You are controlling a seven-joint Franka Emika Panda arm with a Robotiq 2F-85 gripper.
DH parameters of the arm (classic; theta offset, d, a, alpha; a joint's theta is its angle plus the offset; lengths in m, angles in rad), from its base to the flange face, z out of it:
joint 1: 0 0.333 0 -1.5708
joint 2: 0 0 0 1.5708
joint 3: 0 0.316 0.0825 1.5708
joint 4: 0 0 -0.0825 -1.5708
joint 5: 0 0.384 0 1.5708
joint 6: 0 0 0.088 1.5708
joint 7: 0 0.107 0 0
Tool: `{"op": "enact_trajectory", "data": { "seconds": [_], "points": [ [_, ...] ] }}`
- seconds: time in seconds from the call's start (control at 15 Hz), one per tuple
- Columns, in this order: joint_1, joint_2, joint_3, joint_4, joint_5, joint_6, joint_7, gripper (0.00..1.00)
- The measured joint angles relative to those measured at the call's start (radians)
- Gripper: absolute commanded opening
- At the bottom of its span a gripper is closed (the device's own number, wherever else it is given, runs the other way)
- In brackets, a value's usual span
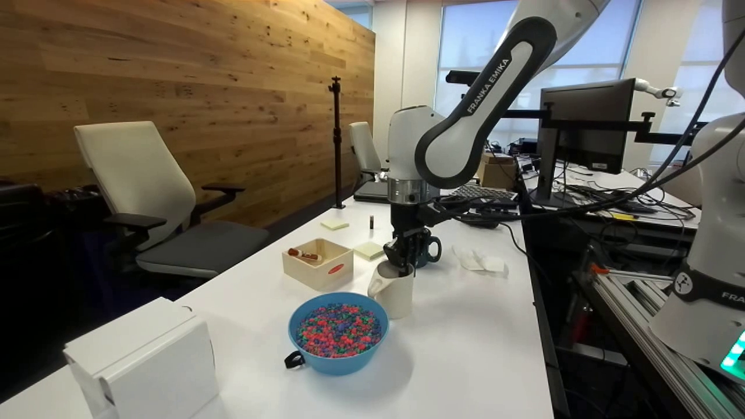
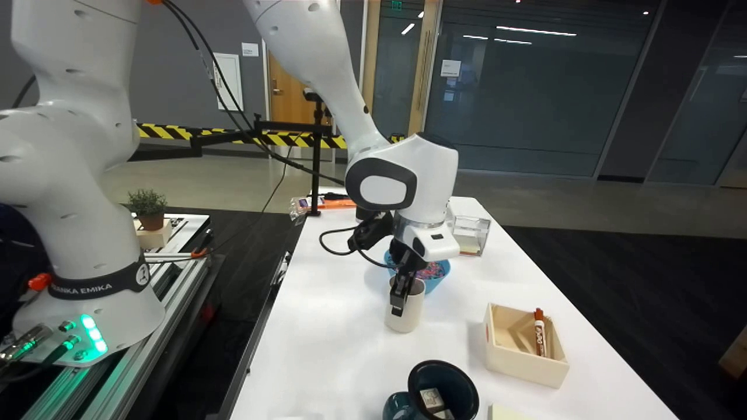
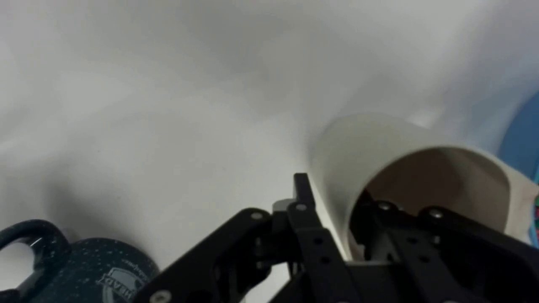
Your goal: Take the marker from the white cup and place it in the box, then place the cup on the table.
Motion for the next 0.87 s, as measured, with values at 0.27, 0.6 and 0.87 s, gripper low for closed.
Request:
{"op": "enact_trajectory", "data": {
  "seconds": [0.27,0.6,0.87],
  "points": [
    [0.145,-0.062,-0.156,0.105,-0.313,-0.143,0.233,0.85],
    [0.214,-0.147,-0.049,0.259,-0.513,-0.264,0.327,1.0],
    [0.212,-0.136,0.088,0.326,-0.398,-0.174,0.262,1.0]
  ]
}}
